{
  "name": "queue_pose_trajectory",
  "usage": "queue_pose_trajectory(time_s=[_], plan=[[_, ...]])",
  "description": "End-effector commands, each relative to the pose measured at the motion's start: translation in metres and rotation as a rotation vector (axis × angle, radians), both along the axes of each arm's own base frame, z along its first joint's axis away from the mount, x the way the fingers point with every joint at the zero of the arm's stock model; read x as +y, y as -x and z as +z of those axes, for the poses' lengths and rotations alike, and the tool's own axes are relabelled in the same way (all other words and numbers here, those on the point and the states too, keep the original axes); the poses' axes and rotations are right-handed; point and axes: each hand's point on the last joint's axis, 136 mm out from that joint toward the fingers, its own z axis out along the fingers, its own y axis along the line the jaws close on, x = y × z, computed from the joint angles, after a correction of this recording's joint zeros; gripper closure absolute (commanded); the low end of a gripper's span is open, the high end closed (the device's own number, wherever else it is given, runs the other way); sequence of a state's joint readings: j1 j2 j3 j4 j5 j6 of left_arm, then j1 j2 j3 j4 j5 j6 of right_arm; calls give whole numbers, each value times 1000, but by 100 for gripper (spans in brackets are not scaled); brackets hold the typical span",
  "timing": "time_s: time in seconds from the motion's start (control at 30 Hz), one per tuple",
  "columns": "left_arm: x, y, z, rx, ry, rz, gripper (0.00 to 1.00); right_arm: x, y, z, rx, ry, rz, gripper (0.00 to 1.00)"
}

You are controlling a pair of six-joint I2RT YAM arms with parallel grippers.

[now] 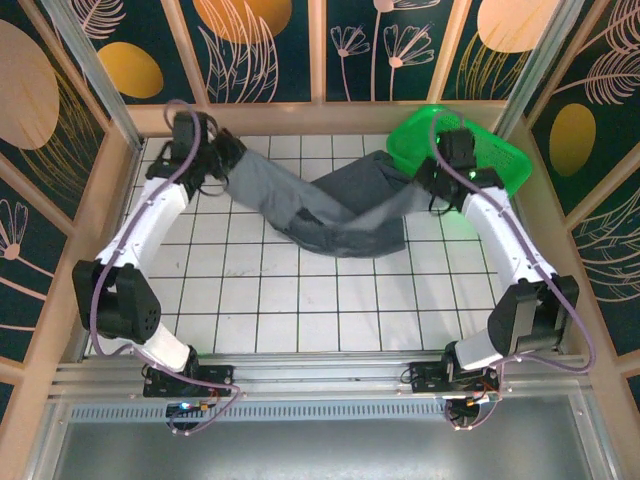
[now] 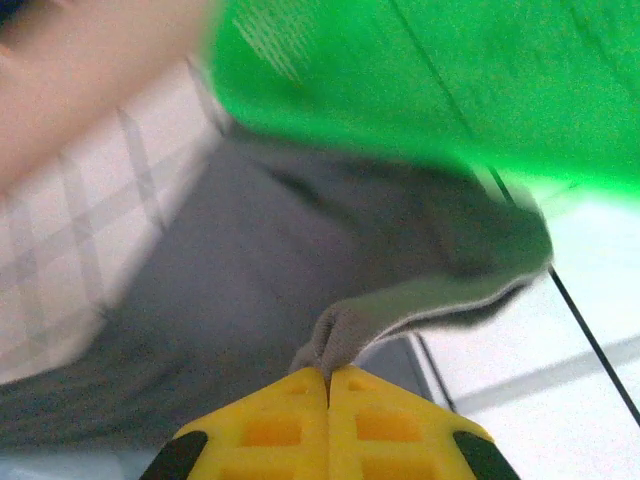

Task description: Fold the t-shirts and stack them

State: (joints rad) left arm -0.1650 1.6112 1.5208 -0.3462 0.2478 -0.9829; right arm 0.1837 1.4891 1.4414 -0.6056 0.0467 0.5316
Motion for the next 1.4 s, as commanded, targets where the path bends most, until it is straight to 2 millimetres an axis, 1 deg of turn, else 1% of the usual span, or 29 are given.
queue_pose_trajectory(time_s=[0.0,0.03,0.07,0.13,0.17,0.23,0.27,0.33,0.43,0.53,0.6,0.63,0.7,0.77,0.87,0.93,1.03,1.1,1.17,1.23,1.3,1.37], plan=[[18,-12,59,-92,78,52,100,-3,-31,83,-209,-35,4,100],[25,-13,78,-128,85,71,100,-5,-35,105,-259,-45,-3,100],[31,-12,93,-151,88,88,100,-1,-36,123,-296,-66,15,100],[44,-5,128,-218,92,123,100,-4,-32,159,-379,-86,19,100],[49,0,140,-240,94,137,100,-6,-27,172,-411,-93,16,100],[60,14,166,-290,98,171,100,-11,-11,201,-486,-112,24,100],[64,21,177,-313,98,184,100,-13,-2,211,-517,-119,29,100],[78,41,203,-365,83,237,100,-16,22,238,-600,-133,48,100],[99,79,240,-442,50,332,100,-23,59,269,-709,-142,57,100],[116,113,267,-500,43,426,100,-27,91,296,-797,-146,64,100],[124,130,282,-530,47,470,100,-28,102,308,-834,-152,74,100],[127,137,290,-543,49,487,100,-27,104,313,-845,-157,80,100],[131,141,301,-559,45,507,100,-24,103,320,-860,-172,99,100],[133,135,305,-553,29,514,100,-20,95,323,-861,-194,114,100],[129,115,303,-529,24,497,100,-14,77,322,-847,-221,138,100],[129,99,296,-509,14,492,100,-12,63,317,-829,-238,144,100],[128,80,288,-496,-1,467,100,-7,46,312,-810,-265,161,100],[130,74,286,-497,-26,467,100,-3,38,308,-797,-282,177,100],[134,76,288,-510,-48,481,100,-1,34,305,-788,-286,182,100],[137,84,294,-533,-60,495,100,-2,33,302,-780,-283,175,100],[139,95,301,-570,-68,503,100,-3,38,297,-773,-280,172,100],[140,108,303,-595,-64,514,100,-4,45,290,-764,-278,166,100]])
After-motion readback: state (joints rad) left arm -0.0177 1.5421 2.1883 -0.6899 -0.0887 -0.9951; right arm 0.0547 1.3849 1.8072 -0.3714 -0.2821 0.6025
